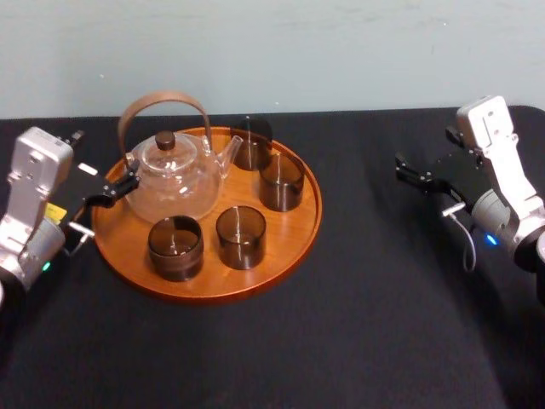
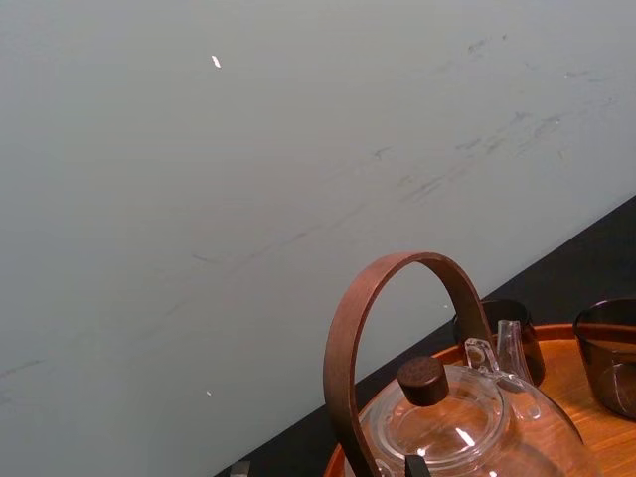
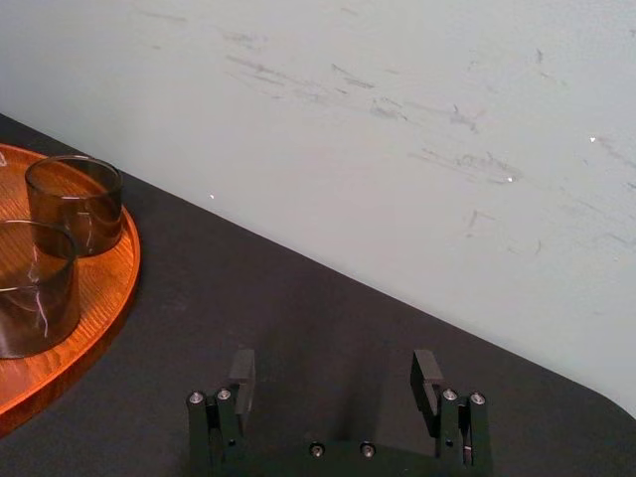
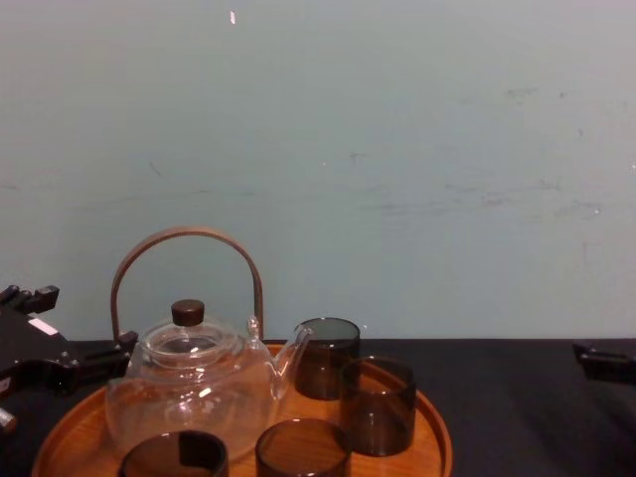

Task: Pick up the glass from the table and place it on the tray.

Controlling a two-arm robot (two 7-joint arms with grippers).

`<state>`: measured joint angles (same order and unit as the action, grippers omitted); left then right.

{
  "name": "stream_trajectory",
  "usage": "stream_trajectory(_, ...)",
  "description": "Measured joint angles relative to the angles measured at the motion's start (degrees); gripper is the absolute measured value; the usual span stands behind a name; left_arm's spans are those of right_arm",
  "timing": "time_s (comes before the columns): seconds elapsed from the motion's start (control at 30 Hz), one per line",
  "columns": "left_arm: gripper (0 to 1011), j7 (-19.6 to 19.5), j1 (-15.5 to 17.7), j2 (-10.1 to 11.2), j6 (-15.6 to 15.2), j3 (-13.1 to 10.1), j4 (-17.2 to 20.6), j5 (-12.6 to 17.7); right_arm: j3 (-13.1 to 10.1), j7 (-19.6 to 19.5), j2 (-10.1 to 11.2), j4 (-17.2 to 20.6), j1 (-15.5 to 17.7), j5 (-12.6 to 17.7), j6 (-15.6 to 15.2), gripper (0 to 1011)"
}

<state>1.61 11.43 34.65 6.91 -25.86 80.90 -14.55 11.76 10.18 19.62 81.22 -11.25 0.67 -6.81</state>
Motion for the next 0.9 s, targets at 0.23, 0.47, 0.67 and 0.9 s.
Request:
stream_trajectory(0.23,1010,0.0,0.0,0.0,0.0,0.0,0.0,0.0,0.2,0.3,0.2,0.0,0.0,0.0,0.0,1002)
stream_trajectory(0.47,1010,0.0,0.0,0.0,0.0,0.0,0.0,0.0,0.3,0.4,0.3,0.0,-0.1,0.0,0.0,1002)
stream_trajectory(0.67,1009,0.0,0.0,0.0,0.0,0.0,0.0,0.0,0.4,0.6,0.3,0.0,-0.1,0.0,0.0,1002)
stream_trajectory(0.9,1009,0.0,0.0,0.0,0.0,0.0,0.0,0.0,0.4,0.6,0.4,0.1,-0.1,0.0,0.0,1002)
